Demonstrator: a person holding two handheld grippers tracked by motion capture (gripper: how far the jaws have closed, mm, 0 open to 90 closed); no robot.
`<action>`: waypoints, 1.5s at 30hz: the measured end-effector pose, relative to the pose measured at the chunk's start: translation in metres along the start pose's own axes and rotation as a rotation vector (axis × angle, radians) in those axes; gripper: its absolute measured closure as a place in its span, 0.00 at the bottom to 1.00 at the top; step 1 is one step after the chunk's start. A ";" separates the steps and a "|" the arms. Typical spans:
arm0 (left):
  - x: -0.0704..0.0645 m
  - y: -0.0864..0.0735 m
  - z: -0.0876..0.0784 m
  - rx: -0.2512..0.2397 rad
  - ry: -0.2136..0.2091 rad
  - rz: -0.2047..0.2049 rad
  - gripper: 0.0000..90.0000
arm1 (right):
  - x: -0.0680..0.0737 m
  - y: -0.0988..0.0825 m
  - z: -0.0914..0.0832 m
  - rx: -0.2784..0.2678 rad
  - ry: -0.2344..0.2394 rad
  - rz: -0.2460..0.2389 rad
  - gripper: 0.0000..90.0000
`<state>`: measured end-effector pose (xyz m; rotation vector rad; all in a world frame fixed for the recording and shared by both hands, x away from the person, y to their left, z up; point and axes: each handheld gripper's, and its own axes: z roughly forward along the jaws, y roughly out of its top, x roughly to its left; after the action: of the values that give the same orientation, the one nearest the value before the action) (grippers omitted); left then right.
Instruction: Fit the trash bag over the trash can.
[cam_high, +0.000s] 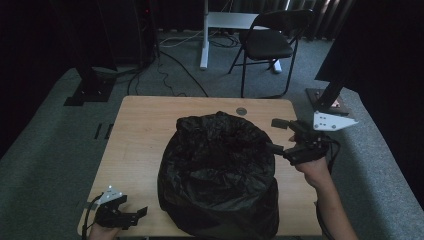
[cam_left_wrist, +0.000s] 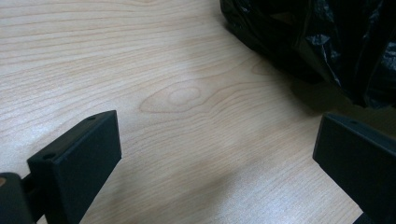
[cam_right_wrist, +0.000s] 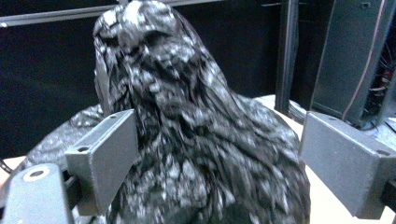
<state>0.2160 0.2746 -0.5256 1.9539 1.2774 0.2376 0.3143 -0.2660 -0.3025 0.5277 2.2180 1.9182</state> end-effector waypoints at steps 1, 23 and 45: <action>0.000 0.000 0.001 0.003 0.004 0.000 0.02 | 0.000 0.003 0.002 -0.002 0.011 -0.004 0.13; -0.001 -0.001 0.005 0.018 -0.003 0.006 0.02 | 0.003 0.062 0.059 0.018 0.153 -0.054 0.15; 0.000 -0.003 0.004 0.020 -0.003 0.000 0.02 | 0.031 0.087 0.124 0.125 0.303 -0.092 0.26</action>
<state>0.2162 0.2733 -0.5304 1.9706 1.2821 0.2223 0.3422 -0.1305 -0.2336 0.1522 2.5078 1.9310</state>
